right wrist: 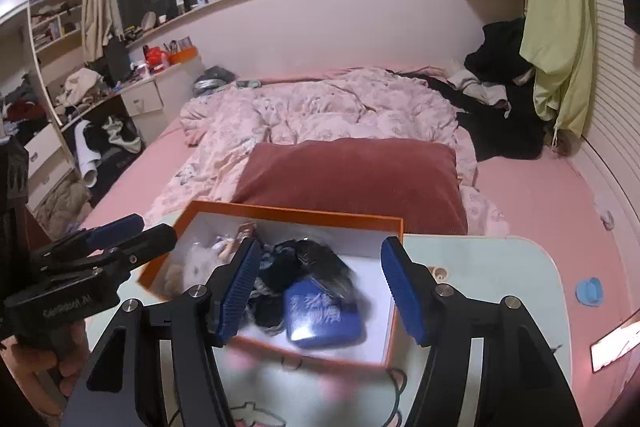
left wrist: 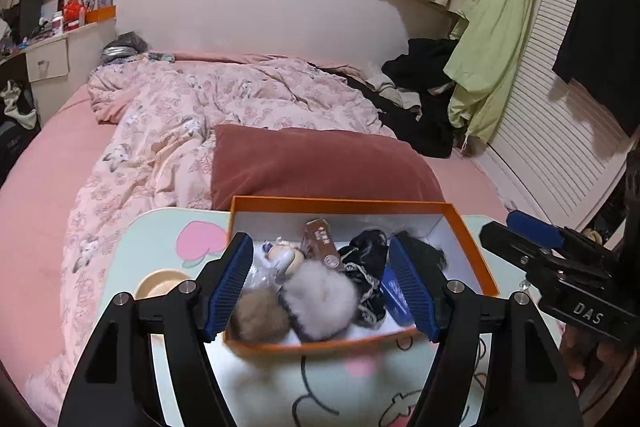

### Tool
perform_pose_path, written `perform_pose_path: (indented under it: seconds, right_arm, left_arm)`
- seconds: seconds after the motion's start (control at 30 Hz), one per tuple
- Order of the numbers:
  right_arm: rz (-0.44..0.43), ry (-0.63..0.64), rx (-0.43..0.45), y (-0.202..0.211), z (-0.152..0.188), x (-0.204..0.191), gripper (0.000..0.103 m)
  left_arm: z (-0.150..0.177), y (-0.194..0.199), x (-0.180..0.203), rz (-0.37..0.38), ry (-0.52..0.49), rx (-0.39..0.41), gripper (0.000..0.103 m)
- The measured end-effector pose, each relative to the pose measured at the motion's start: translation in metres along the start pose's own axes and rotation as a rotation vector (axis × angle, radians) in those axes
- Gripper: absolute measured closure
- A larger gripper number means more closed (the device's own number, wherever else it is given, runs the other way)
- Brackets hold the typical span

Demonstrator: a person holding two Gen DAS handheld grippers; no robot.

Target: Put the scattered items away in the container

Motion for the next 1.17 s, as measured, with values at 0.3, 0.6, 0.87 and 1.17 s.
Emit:
perform_pose_path:
  seconds: [0.3, 0.6, 0.87, 1.17]
  right_arm:
    - [0.033, 0.017, -0.162, 0.007, 0.079, -0.014, 0.029]
    - [0.205, -0.007, -0.291, -0.035, 0.129, 0.006, 0.0]
    - [0.202, -0.014, -0.287, -0.034, 0.131, 0.008, 0.0]
    - [0.203, -0.014, -0.287, -0.034, 0.131, 0.008, 0.0]
  left_arm:
    - [0.077, 0.008, 0.001, -0.063, -0.048, -0.112, 0.019]
    - [0.115, -0.045, -0.004, -0.207, -0.088, -0.249, 0.0]
    - [0.113, -0.047, -0.005, -0.204, -0.085, -0.248, 0.0]
    - [0.112, -0.048, -0.005, -0.203, -0.085, -0.247, 0.0]
Point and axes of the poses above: each gripper's, at about its wrist camera, not at the fingertips, and y roughly against the way its jaws point, x to its right, z to its underside, the point moved 1 cm from there along -y, roughly the way its jaws point, and after that the axes turned 6 degrees about -z, right-handed, at the moved point
